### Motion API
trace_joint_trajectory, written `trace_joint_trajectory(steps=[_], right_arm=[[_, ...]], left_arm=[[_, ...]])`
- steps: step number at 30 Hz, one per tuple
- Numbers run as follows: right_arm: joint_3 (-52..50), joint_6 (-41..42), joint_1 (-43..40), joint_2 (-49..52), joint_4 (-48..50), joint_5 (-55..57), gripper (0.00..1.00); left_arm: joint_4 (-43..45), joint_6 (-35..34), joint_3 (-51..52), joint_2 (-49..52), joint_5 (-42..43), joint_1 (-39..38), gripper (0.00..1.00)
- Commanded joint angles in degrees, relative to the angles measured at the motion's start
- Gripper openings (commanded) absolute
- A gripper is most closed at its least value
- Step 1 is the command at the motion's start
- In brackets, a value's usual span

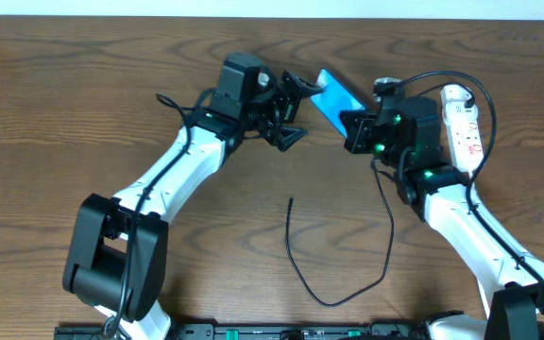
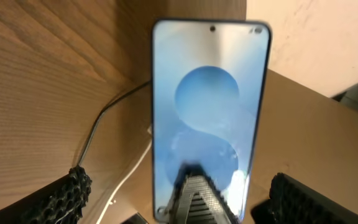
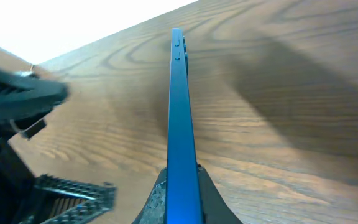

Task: Plug charger to phone and switch on socket
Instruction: 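Open the left gripper and pull the right gripper back with the phone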

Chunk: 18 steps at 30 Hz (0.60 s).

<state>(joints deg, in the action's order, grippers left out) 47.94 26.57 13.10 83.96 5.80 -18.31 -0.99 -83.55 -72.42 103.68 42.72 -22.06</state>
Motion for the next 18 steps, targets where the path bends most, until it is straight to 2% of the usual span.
trace_joint_trajectory(steps=[1,10,18], right_arm=[[1.11,6.14,-1.51,-0.37,0.83,-0.02,0.01],[1.11,31.54,-2.01,-0.37,0.85,-0.13,0.01],[1.11,47.63,-1.97,-0.37,0.85,-1.77,0.01]], left_arm=[[0.24,1.40,-0.28,-1.46,4.20,1.88,0.93],[0.22,2.75,-0.28,-1.46,4.50,3.41,0.93],[0.68,2.75,-0.28,-1.46,4.42,3.54,0.93]])
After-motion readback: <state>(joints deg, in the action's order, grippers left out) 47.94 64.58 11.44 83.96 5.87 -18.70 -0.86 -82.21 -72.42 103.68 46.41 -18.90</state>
